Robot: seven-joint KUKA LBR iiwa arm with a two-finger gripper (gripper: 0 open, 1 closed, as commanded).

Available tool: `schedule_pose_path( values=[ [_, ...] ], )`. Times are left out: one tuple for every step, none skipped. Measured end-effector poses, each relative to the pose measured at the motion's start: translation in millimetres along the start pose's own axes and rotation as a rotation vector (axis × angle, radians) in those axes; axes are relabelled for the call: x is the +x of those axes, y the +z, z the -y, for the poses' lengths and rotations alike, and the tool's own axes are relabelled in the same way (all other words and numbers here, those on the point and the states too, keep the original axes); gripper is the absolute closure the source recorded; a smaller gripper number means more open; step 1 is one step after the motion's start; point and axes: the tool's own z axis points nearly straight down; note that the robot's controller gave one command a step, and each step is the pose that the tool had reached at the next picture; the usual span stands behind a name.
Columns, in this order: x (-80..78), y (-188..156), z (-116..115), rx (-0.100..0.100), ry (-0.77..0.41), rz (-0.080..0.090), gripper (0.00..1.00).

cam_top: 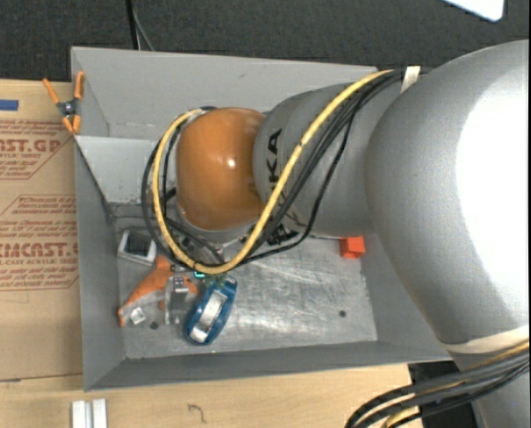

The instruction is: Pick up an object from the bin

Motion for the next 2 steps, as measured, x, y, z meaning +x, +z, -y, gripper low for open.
schedule_pose_path(
  values=[
    [-2.4,-4.2,0.8,-0.002,0.002,0.007,0.00],
    [-12.4,58.7,27.3,-0.003,-0.029,0.012,0.00]
  ],
)
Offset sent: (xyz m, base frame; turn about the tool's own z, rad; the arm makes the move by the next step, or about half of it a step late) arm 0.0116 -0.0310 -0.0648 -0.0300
